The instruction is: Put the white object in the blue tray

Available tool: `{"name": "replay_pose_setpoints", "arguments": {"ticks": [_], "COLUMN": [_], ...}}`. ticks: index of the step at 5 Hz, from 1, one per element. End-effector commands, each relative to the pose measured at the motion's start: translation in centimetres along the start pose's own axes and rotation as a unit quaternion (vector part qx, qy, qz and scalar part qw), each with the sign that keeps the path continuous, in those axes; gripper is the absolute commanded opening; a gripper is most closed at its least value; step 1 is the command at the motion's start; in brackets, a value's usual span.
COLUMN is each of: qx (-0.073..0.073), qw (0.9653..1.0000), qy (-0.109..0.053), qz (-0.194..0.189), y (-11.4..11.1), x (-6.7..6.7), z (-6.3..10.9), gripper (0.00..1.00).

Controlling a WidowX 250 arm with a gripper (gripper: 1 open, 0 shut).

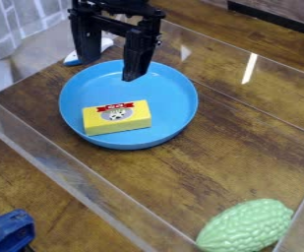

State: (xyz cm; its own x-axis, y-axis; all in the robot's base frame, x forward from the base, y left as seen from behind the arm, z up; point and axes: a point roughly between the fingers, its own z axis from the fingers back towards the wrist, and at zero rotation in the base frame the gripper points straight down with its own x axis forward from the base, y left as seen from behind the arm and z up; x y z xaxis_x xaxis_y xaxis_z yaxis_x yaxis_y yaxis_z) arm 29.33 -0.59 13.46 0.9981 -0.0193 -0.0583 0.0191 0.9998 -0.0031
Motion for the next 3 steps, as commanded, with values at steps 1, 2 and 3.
{"name": "replay_pose_setpoints", "arguments": {"ticks": [1,2,3], "qx": [0.001,0.009,0.018], "qw": [0.9999,0.9961,0.9851], "qy": [0.007,0.012,0.008], "qz": [-0.012,-0.087,-0.171], "y": [-0.2,0.1,0.5], "x": [0.2,0.3,0.1], "z": [-0.4,-2.5,-4.5], "gripper": [1.00,1.00,1.00]}}
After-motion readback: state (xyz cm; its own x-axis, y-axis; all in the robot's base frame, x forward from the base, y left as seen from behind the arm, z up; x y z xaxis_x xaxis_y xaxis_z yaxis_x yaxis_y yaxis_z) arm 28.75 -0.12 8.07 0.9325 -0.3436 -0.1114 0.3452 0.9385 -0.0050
